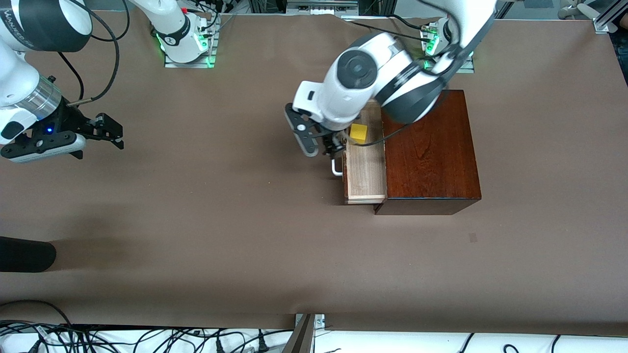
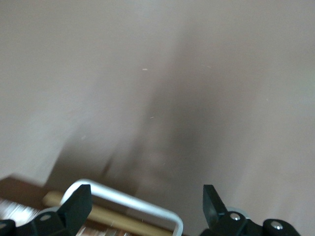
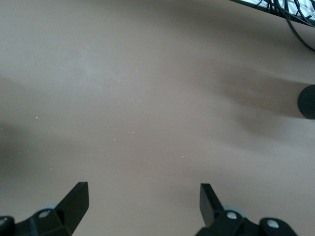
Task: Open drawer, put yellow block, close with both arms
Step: 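Push the drawer front with the left gripper into the wooden box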
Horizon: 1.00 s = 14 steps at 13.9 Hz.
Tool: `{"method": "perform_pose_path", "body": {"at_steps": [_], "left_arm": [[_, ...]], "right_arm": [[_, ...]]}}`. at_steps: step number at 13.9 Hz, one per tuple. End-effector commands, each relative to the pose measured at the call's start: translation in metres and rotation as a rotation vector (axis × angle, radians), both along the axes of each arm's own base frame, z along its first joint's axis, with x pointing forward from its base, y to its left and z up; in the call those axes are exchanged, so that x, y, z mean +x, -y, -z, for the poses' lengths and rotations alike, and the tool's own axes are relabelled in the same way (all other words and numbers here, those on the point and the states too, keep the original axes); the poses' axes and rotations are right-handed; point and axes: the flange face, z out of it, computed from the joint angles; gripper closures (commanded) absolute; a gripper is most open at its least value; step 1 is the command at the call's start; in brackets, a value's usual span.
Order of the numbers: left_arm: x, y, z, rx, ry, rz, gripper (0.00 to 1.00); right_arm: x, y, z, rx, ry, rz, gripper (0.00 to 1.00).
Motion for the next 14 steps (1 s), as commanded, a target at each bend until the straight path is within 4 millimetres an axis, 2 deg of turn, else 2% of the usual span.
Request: {"method": "perform_pose_path", "body": {"at_steps": [1,3,4,5,6,7,8,9,11,14], "left_arm": [[-0.005,0.036,0.032,-0.050,0.046,0.174,0.00],[0.006,0.025,0.047,0.019,0.120,0.282,0.00],[0.005,0.020,0.055,0.044,0.120,0.359,0.00],[0.000,0.015,0.072,0.067,0.094,0.428,0.00],[-0.005,0.010,0.090,0.115,0.089,0.462,0.00],[-0.008,0.009,0.099,0.151,0.097,0.480,0.00],[-0.011,0.007,0.109,0.165,0.085,0.487,0.00],[-0.009,0.002,0.112,0.175,0.078,0.488,0.00],[0.004,-0.024,0.117,0.249,0.032,0.467,0.00],[-0.001,-0.040,0.120,0.380,-0.030,0.492,0.00]], "right_arm": [[-0.007,0.003,-0.007,-0.011,0.013,-0.005,0.00],[-0.005,0.005,-0.011,-0.011,0.021,-0.004,0.00],[-0.004,0.006,-0.014,-0.011,0.024,-0.002,0.00],[-0.004,0.007,-0.017,-0.012,0.020,0.002,0.00],[-0.004,0.008,-0.019,-0.012,0.015,0.005,0.00],[-0.004,0.010,-0.023,-0.012,0.013,0.010,0.00],[-0.004,0.019,-0.024,-0.013,0.010,0.021,0.00],[-0.003,0.017,-0.023,-0.012,0.004,0.025,0.00],[-0.005,0.017,-0.024,-0.009,-0.025,0.032,0.00],[-0.006,0.015,-0.024,-0.009,-0.027,0.031,0.00]]}}
